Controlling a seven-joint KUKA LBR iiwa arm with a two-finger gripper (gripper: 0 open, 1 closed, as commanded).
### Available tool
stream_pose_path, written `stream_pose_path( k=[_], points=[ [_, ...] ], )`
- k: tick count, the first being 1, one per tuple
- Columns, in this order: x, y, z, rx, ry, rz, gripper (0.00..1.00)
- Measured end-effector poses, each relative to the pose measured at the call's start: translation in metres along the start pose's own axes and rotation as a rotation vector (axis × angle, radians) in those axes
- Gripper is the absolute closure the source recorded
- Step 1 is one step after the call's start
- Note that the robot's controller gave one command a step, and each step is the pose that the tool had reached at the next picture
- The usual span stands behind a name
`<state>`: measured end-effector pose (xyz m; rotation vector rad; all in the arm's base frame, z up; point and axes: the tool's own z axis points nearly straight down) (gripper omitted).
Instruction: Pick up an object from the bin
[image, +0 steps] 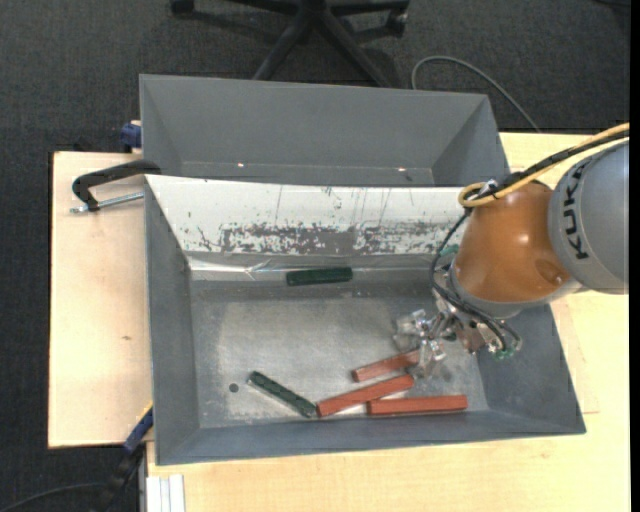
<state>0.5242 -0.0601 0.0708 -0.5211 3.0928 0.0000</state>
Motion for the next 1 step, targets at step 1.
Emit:
stream_pose_path(
  k=[1],
  points=[
    [0.0030, 0.0111, -0.1622, 0.004, -0.008, 0.066, 1.00]
  ],
)
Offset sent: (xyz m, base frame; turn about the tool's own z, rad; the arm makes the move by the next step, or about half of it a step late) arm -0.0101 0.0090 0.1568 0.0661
